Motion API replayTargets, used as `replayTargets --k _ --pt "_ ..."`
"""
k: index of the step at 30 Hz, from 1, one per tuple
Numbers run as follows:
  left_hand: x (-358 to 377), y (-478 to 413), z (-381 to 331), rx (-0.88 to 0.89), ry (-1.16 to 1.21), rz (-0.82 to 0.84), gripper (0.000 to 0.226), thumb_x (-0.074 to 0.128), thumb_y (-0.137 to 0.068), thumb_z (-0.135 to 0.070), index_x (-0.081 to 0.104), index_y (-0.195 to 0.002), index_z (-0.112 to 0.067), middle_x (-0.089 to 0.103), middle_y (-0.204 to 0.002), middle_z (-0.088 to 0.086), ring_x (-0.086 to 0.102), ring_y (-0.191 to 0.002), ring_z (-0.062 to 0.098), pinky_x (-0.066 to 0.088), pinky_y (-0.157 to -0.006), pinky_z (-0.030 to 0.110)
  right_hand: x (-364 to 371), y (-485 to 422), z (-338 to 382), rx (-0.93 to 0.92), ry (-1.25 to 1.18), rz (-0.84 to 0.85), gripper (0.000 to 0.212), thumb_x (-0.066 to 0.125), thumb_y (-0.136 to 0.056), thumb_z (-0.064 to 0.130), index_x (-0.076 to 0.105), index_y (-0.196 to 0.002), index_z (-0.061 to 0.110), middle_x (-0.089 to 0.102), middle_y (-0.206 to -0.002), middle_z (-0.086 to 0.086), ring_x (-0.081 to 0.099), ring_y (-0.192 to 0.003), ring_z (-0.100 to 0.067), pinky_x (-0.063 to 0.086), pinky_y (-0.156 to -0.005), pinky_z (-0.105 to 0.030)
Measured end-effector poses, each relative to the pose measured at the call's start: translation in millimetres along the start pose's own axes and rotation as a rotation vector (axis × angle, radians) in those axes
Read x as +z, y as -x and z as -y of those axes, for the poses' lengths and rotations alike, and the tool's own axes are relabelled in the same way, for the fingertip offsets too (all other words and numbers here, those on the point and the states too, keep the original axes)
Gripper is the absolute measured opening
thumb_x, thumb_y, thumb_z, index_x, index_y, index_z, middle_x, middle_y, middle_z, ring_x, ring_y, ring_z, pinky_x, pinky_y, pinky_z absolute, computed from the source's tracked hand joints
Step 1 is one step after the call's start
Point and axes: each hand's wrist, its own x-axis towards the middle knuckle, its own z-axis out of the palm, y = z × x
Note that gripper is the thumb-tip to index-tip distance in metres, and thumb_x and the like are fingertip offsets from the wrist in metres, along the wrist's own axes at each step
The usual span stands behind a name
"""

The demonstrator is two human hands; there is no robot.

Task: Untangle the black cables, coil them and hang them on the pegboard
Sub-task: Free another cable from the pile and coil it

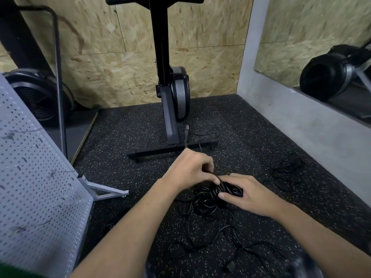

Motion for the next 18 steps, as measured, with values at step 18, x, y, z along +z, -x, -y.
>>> replayTargets --k 18 --pt "23 6 43 -0.309 0.434 0.115 0.014 0.068 -0.1 -0.019 0.072 -0.105 -0.032 0.076 -0.105 -0.008 0.07 -0.106 0.014 0.053 -0.102 0.049 -21 2 9 0.054 -0.508 -0.159 0.04 0.067 -0.098 0.012 0.066 -0.137 0.022 0.071 -0.131 0.01 0.063 -0.128 -0.011 0.05 -0.109 -0.03"
